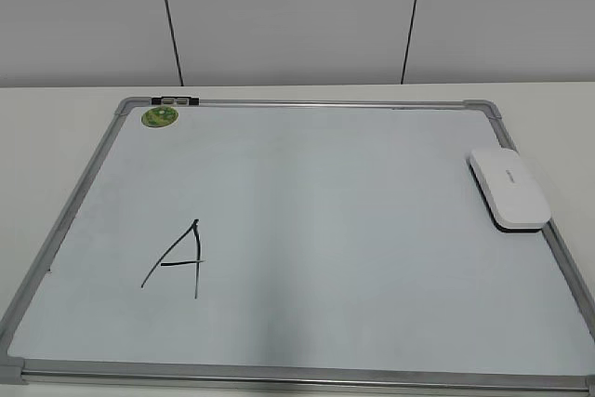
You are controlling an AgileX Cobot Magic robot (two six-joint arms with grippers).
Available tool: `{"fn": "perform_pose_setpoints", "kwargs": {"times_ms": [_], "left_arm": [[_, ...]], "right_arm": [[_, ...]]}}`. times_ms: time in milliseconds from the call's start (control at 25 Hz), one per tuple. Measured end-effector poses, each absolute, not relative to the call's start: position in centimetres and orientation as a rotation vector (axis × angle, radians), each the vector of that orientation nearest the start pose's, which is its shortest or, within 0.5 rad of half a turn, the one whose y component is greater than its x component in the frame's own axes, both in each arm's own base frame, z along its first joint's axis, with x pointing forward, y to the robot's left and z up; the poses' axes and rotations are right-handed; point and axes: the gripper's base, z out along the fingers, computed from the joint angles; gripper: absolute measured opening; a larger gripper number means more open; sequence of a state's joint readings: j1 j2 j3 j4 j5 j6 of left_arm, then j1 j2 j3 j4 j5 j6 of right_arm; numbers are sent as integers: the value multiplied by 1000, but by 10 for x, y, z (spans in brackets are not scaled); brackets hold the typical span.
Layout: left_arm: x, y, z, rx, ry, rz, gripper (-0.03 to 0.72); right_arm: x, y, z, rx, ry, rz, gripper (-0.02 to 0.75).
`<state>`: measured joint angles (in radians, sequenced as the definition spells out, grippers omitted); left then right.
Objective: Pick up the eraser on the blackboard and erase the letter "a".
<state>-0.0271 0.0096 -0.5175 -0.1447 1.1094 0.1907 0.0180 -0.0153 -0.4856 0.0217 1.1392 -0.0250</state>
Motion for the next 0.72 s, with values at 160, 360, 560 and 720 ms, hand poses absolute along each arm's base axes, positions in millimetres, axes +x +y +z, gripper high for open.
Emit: {"fn": "perform_pose_setpoints", "kwargs": {"times_ms": [160,360,560,720], "left_arm": [[-8,-12,279,237,2063,-74,443],[-8,-12,279,237,2063,-74,443],[-8,-12,279,237,2063,-74,442],[-8,-12,279,237,2063,-74,442]], "right_arm": [[-9,2,267,-48,2121,22,586],[-9,2,267,-48,2121,22,586],[-9,2,267,-48,2121,22,587],[-9,2,267,-48,2121,22,587]]}}
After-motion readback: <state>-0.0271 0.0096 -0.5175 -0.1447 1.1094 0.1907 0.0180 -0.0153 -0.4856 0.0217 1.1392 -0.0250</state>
